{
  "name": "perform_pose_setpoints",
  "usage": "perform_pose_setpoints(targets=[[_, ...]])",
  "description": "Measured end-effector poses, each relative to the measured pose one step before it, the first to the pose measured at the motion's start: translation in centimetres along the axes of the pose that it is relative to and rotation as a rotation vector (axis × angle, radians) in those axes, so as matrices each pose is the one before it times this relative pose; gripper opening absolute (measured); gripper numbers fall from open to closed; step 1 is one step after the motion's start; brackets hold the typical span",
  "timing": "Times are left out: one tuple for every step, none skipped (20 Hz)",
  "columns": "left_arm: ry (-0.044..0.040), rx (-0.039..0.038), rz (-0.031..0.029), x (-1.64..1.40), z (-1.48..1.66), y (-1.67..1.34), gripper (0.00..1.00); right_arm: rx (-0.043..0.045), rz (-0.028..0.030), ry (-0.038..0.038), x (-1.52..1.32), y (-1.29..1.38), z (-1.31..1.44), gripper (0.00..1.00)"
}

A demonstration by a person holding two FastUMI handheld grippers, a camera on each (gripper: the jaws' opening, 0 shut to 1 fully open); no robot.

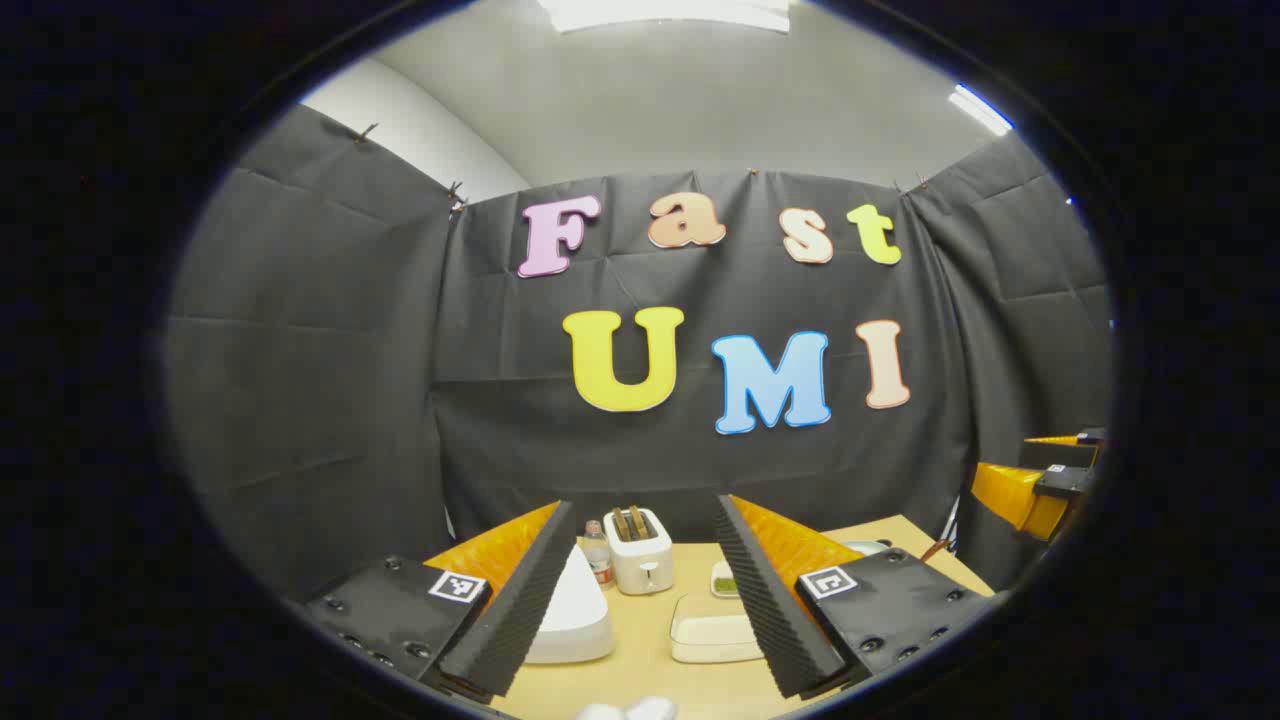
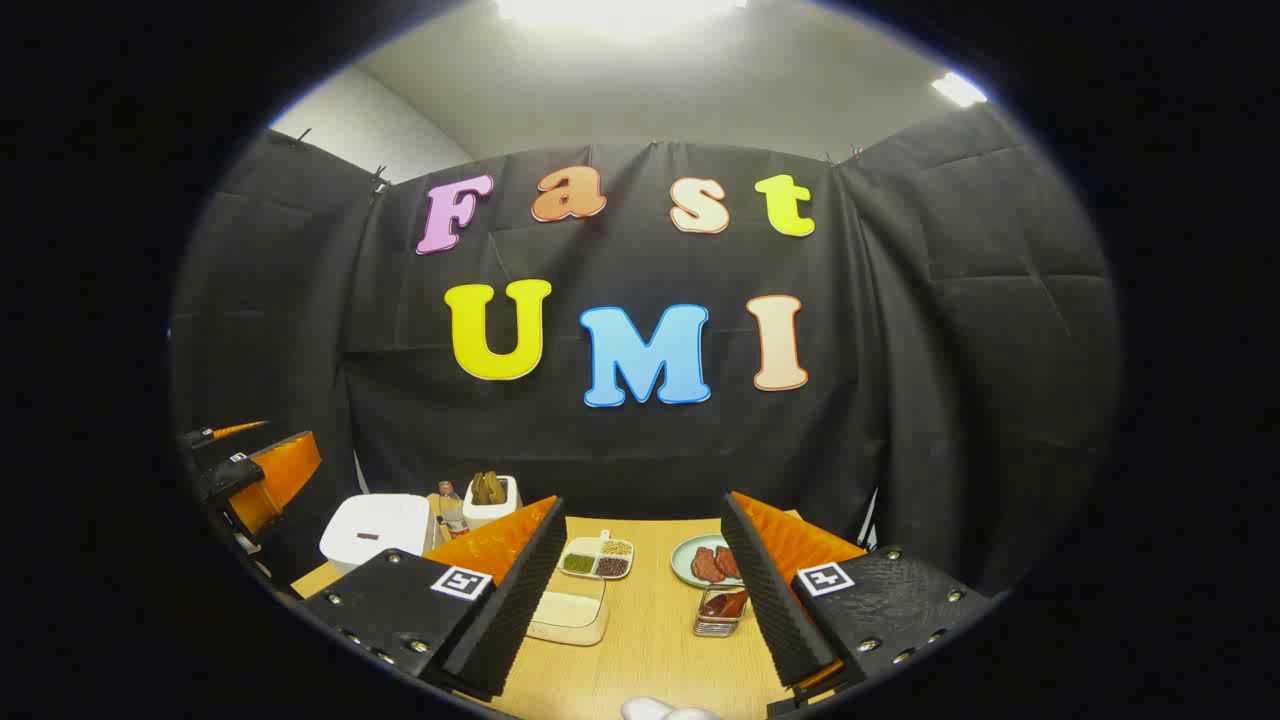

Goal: Close the left gripper, press the button to open the rice cooker; take a wooden spoon from the chopstick holder with the right hand, scoop a spoonful of rice and pour it into the rice cooker, then put the wooden spoon back into the chopstick holder.

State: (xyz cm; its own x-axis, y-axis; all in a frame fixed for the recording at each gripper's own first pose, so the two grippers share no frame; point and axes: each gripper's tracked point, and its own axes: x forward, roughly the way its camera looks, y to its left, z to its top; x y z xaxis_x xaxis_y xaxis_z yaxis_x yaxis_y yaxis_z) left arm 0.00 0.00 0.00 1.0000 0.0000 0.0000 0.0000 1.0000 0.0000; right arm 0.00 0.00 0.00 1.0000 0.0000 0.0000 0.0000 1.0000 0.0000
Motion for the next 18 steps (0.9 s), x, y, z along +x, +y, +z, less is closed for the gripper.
perform_pose_setpoints(targets=[[0.00016,0.00033,0.00124,0.183,0.105,0.105,0.96,-0.00083,0.00079,0.00252,0.071,0.114,-0.011,0.95],[-0.00073,0.00195,-0.00018,0.155,0.049,0.019,0.96,-0.00482,-0.00166,0.00337,0.092,0.028,-0.148,0.95],[0.00193,0.00014,0.00226,0.189,-0.001,0.087,0.96,-0.00415,0.00052,0.00105,0.028,0.089,0.054,0.95],[0.00091,0.00027,-0.00525,0.073,-0.065,0.0,0.96,-0.00115,0.00047,-0.00451,0.046,0.047,0.141,0.95],[0.00335,0.00177,-0.00303,0.05,-0.074,-0.02,0.96,0.00061,-0.00358,-0.00246,0.121,-0.074,0.159,0.95],[-0.00278,-0.00034,0.00241,0.108,-0.092,0.189,0.96,-0.00133,0.00065,0.00164,-0.019,0.125,-0.098,0.95],[-0.00336,0.00109,0.00343,0.076,0.156,0.202,0.96,0.00031,-0.00221,-0.00127,0.139,0.024,0.076,0.95],[0.00044,-0.00054,0.00225,0.016,-0.022,0.138,0.96,-0.00037,0.0004,-0.00017,0.057,0.025,0.069,0.95],[-0.00029,-0.00334,0.00287,0.043,0.057,0.094,0.96,-0.00249,0.00061,0.00094,0.057,0.026,0.073,0.95],[-0.00059,-0.00361,0.00149,0.227,0.003,0.138,0.96,-0.00408,-0.00379,-0.0029,0.116,-0.089,0.01,0.95],[0.00118,0.00069,-0.00046,0.115,0.016,0.026,0.96,-0.00369,-0.00284,-0.00178,0.141,0.012,0.224,0.95],[0.00112,0.00048,0.0012,0.096,-0.09,0.156,0.96,0.00046,-0.00291,-0.00307,0.031,0.003,0.025,0.95],[-0.00256,-0.00046,0.00037,0.016,0.082,0.017,0.96,0.00404,0.0001,-0.00264,-0.017,0.075,0.139,0.95],[0.00054,-0.00059,0.00155,0.246,0.001,0.056,0.96,0.00199,0.0006,-0.00161,0.172,0.097,-0.074,0.95],[-0.00047,0.00072,-0.00355,0.244,0.062,0.028,0.96,-0.00128,-0.00236,0.0007,0.024,0.049,0.078,0.95],[0.00077,-0.00044,0.002,-0.025,-0.225,0.116,0.96,-0.00341,-0.00196,0.002,0.09,-0.051,-0.188,0.95],[0.00278,0.00076,-0.00242,0.121,0.041,0.0,0.96,-0.00045,-0.00169,0.00471,0.061,0.021,-0.153,0.95],[0.00277,0.00039,-0.00295,0.084,-0.165,-0.027,0.96,0.00339,0.00067,0.00489,0.066,0.092,-0.183,0.95]])
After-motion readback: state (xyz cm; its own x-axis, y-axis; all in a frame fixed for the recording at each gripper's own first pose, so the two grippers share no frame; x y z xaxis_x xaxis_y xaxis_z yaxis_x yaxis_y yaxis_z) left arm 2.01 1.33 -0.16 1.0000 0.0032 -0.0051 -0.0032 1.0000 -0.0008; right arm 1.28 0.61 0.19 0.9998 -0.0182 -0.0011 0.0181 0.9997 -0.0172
